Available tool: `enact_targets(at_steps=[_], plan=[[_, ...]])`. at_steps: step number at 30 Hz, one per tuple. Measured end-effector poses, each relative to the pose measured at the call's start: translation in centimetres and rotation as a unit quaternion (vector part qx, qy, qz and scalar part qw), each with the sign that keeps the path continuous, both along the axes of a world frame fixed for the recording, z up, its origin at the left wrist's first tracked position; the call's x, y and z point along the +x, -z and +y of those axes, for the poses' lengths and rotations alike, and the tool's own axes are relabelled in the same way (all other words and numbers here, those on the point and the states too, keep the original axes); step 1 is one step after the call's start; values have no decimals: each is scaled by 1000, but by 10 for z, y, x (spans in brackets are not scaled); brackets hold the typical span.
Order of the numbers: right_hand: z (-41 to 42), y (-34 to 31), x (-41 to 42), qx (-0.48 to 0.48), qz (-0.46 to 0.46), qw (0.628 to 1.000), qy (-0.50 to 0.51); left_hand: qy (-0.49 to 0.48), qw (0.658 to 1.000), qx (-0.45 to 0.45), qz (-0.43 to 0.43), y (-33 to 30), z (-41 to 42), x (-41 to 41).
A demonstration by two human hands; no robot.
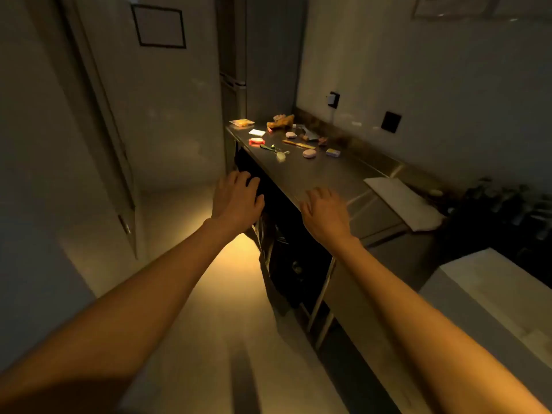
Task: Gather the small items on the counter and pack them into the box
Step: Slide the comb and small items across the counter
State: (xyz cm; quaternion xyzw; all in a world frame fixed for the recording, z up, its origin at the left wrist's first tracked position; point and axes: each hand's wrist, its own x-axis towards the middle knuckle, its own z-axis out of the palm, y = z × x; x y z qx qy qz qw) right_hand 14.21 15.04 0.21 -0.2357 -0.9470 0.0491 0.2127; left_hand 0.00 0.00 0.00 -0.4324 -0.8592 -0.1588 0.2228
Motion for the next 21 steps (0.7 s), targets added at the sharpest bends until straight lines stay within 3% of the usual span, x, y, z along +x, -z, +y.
enact_targets(at_steps=[7,21], plan=[[75,37,-50,-29,-16,999,-13,-61,996,-26,-56,34,58,-31],[140,84,-160,-5,-12,999,-47,-97,991,-31,-93,83,98,-126]])
